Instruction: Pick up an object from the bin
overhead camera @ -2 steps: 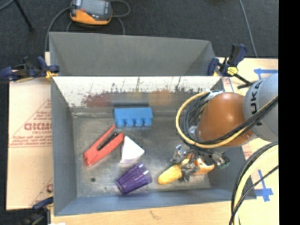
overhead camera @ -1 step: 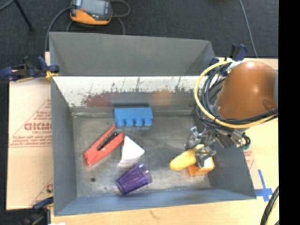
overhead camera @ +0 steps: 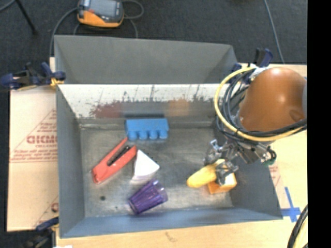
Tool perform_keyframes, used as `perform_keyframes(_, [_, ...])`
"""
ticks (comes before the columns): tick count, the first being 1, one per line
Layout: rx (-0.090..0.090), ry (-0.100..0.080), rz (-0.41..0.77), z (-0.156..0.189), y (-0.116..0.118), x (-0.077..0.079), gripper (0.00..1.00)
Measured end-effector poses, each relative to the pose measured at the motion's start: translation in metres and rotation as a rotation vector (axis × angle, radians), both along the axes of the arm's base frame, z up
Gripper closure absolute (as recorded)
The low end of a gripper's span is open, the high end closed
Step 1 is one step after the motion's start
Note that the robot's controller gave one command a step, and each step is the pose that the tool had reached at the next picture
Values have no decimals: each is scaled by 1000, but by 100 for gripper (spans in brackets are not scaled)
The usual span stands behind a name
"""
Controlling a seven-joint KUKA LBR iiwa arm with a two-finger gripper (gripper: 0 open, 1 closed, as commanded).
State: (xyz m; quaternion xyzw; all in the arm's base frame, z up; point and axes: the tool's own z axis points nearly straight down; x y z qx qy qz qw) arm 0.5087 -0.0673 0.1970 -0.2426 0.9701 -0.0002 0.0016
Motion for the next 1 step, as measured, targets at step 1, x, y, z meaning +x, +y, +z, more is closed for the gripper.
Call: perform_keyframes(1, [0,5,65,48,-7,2,100])
